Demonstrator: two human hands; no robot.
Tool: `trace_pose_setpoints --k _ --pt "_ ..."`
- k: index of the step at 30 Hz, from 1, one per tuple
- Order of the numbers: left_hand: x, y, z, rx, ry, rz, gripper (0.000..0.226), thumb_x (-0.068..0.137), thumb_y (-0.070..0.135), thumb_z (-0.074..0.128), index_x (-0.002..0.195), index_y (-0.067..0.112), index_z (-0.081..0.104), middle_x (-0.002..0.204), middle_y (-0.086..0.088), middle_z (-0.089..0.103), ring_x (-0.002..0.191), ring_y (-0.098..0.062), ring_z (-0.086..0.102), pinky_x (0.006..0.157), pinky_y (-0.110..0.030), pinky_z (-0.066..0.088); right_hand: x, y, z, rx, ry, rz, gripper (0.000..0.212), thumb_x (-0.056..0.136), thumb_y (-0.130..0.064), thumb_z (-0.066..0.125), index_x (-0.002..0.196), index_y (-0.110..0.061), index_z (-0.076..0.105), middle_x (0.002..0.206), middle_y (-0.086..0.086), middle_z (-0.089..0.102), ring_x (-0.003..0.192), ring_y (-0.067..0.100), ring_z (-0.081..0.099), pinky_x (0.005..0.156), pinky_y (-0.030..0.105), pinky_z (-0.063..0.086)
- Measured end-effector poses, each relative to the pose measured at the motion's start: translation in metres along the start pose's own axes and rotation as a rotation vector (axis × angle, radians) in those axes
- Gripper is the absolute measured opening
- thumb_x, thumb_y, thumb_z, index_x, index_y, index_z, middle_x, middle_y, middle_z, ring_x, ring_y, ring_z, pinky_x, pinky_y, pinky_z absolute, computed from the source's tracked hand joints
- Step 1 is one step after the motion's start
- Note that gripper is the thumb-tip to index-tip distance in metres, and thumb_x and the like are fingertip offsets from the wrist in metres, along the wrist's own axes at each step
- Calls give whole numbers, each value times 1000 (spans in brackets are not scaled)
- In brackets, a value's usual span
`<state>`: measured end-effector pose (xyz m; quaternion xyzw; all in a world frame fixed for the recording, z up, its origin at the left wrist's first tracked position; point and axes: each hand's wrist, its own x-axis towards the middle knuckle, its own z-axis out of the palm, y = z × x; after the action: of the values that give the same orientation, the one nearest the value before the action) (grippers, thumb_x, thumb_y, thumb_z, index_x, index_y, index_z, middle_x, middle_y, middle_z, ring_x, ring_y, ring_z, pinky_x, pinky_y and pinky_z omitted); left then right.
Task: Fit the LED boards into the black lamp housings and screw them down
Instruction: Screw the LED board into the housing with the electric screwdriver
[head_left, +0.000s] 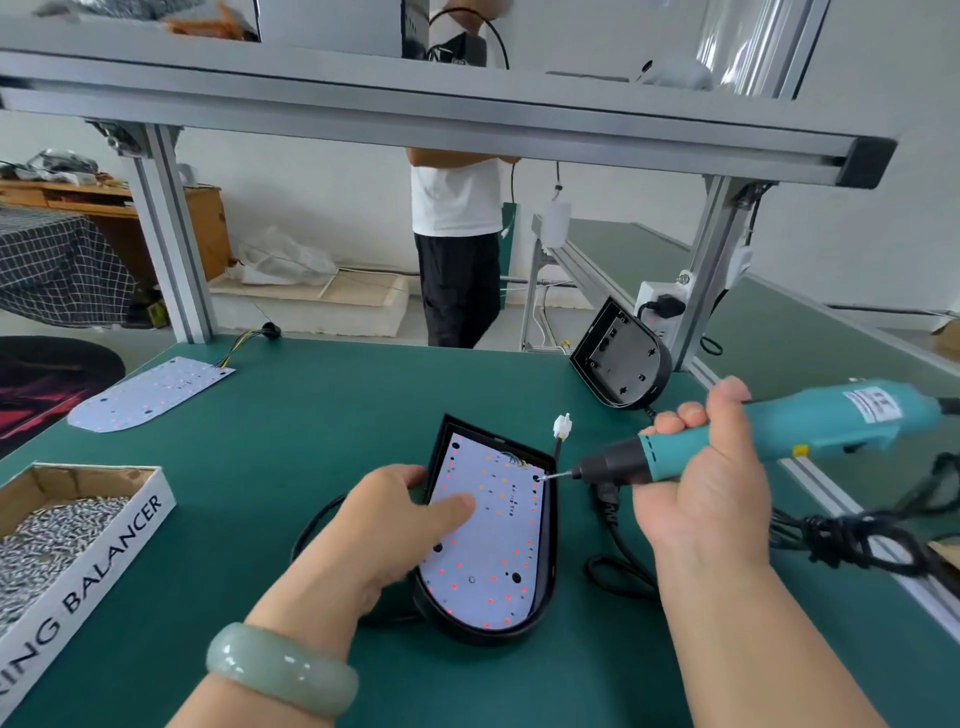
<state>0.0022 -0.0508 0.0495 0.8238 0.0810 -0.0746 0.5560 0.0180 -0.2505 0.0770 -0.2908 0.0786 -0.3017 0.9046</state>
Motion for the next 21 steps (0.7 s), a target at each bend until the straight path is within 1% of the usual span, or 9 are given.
trace_pose_setpoints --k 1,3,4,6,9,11,15,19,21 --pt "1 -1 2 71 -30 18 15 79 21 71 94 17 70 78 6 74 65 -8 69 52 -19 49 3 4 3 -32 -27 -13 12 91 -23 65 93 -24 53 61 -10 47 54 8 44 58 19 41" --pt "3 -2 4 206 -40 48 10 76 15 67 85 13 70 77 0 75 72 -17 71 62 -28 55 7 11 7 -101 -62 -35 12 91 -17 65 90 -24 55 61 -8 47 56 10 41 57 20 41" --pt "3 -2 5 253 -37 50 11 76 15 66 85 10 69 79 -4 74 77 -23 71 69 -32 56 9 15 8 -144 -69 -46 13 91 -14 64 89 -23 55 61 -7 47 56 10 41 55 20 41" --pt "2 -1 5 295 -28 44 16 75 17 65 86 6 67 83 -9 74 81 -29 69 74 -36 56 13 19 9 -226 -74 -67 14 91 -11 63 88 -22 55 64 -5 48 52 10 44 53 19 43" --pt "3 -2 5 300 -40 42 18 74 18 65 86 5 66 84 -11 73 72 -29 67 73 -37 56 18 24 9 -293 -82 -97 15 90 -9 63 88 -20 54 70 -3 49 47 9 46 50 18 44" --pt "5 -4 5 299 -38 48 18 73 18 64 85 5 65 83 -12 72 67 -25 63 73 -39 56 21 26 9 -309 -90 -108 15 89 -8 63 87 -20 54 66 -5 50 45 8 46 48 18 43" --pt "7 -6 5 294 -33 52 16 72 19 65 85 9 65 79 -7 73 72 -27 68 71 -36 56 22 30 10 -305 -100 -112 18 89 -5 63 86 -20 54 57 -13 53 43 6 46 47 18 43" --pt "8 -7 6 311 -23 69 16 74 20 65 86 9 64 80 -8 72 75 -30 67 71 -36 55 22 35 12 -333 -153 -126 19 90 -3 61 87 -19 52 53 -15 52 42 5 45 46 18 44" --pt "8 -6 8 333 -8 81 13 75 20 66 82 10 61 76 -7 70 70 -28 65 67 -33 53 22 37 12 -360 -209 -135 18 89 -5 63 85 -19 52 55 -15 51 43 6 46 48 18 44"
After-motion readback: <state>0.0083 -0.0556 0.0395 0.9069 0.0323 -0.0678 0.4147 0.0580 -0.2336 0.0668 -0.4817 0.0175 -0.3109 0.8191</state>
